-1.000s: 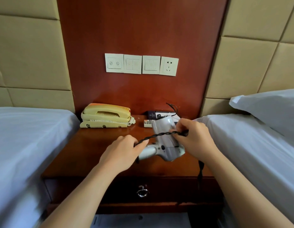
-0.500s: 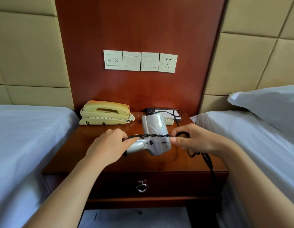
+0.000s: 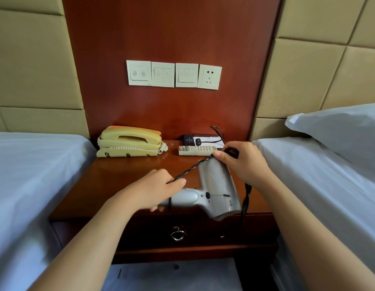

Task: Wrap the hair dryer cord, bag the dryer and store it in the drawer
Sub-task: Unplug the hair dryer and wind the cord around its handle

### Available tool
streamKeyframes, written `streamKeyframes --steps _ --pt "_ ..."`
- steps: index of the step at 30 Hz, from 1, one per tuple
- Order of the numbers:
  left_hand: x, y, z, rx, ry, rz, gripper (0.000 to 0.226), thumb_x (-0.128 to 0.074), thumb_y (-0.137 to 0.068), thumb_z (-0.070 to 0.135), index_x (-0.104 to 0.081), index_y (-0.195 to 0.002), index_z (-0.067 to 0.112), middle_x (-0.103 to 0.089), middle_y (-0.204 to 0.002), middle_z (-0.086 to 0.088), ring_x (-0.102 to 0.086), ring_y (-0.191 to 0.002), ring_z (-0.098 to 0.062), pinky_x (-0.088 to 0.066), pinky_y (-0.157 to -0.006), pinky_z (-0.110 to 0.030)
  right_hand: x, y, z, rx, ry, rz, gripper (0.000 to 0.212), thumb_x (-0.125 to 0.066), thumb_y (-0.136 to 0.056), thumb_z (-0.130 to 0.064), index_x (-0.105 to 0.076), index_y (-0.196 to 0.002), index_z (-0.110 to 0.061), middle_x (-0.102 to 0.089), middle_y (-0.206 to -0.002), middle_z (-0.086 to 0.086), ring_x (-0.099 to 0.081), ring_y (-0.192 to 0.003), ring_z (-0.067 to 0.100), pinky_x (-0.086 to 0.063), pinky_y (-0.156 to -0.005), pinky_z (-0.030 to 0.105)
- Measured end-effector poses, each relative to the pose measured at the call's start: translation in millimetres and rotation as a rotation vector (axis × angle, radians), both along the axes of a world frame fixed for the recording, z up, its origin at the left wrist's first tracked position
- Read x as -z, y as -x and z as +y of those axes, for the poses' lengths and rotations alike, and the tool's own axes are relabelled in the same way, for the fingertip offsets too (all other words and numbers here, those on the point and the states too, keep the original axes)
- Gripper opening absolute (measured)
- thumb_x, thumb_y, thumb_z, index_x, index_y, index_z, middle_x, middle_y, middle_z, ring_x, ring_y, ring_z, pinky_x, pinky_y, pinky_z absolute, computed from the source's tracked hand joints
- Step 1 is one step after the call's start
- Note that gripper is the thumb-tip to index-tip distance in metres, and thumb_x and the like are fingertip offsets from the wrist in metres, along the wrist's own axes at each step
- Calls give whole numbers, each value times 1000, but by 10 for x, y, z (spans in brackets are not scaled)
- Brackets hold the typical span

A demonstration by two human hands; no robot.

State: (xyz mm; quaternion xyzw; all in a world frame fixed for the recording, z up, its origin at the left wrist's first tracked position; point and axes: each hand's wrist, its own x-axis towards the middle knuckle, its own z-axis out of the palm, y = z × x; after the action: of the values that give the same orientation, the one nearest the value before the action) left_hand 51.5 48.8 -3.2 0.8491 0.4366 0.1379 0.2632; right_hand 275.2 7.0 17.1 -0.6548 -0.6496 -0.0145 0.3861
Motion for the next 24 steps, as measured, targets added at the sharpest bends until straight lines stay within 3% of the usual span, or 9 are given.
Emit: streamKeyframes --steps 4,9,12,15,16,18,20,22,24 --pt "11 -74 -105 66 -5 80 48 -39 -97 41 -38 -59 12 -52 -49 -9 -42 -32 -17 -38 -46 -24 68 -58 48 -8 36 4 34 -64 -80 -49 -63 -70 -17 -50 -54 -7 -45 -57 11 -38 -57 31" --pt "26 -20 -139 115 62 -11 46 -43 -96 39 -41 -58 13 -54 -49 -8 -41 -33 -17 -35 -42 -21 21 -88 -21 -279 168 382 21 -65 -84 -23 -64 -65 -13 -45 -43 -12 -36 -44 -1 -28 -45 10" --pt "103 8 -115 151 220 -173 46 -44 -98 34 -48 -57 13 -55 -43 -5 -41 -33 -18 -33 -39 -21 101 -47 -6 -274 224 476 24 -61 -87 -6 -62 -63 -12 -52 -43 -12 -41 -44 -4 -34 -47 14" --pt "155 31 -47 117 382 -431 44 -43 -99 29 -55 -63 8 -53 -42 -10 -41 -30 -17 -30 -33 -19 134 61 -36 -203 251 615 21 -45 -88 16 -53 -69 12 -48 -60 6 -42 -59 15 -32 -61 26" --pt "170 42 -15 115 417 -518 45 -43 -99 31 -57 -64 5 -53 -43 -13 -41 -30 -18 -30 -34 -20 151 91 -40 -170 284 628 25 -40 -89 18 -52 -70 8 -45 -64 7 -40 -60 17 -33 -64 25" --pt "201 59 32 97 436 -641 51 -44 -94 38 -62 -68 -2 -53 -47 -19 -44 -39 -21 -32 -42 -27 210 152 -43 -179 273 476 21 -44 -90 13 -56 -84 -2 -51 -69 11 -48 -62 23 -39 -64 30" --pt "240 63 96 47 494 -761 53 -39 -93 35 -62 -81 -11 -52 -49 -22 -43 -41 -21 -32 -42 -25 293 171 39 -222 204 263 18 -54 -88 -9 -61 -72 -15 -54 -63 13 -49 -59 26 -43 -61 41" --pt "262 65 158 -50 648 -898 48 -28 -100 30 -56 -98 -9 -48 -44 -18 -37 -29 -16 -29 -35 -18 342 169 105 -165 248 89 38 -52 -93 -30 -50 -54 -26 -45 -51 -7 -43 -51 10 -40 -55 33" --pt "274 73 220 -148 733 -984 45 -21 -102 32 -52 -107 0 -47 -44 -15 -34 -26 -15 -28 -33 -14 358 221 133 -123 270 -67 44 -46 -95 -38 -44 -52 -30 -41 -49 -7 -41 -53 9 -34 -57 28"
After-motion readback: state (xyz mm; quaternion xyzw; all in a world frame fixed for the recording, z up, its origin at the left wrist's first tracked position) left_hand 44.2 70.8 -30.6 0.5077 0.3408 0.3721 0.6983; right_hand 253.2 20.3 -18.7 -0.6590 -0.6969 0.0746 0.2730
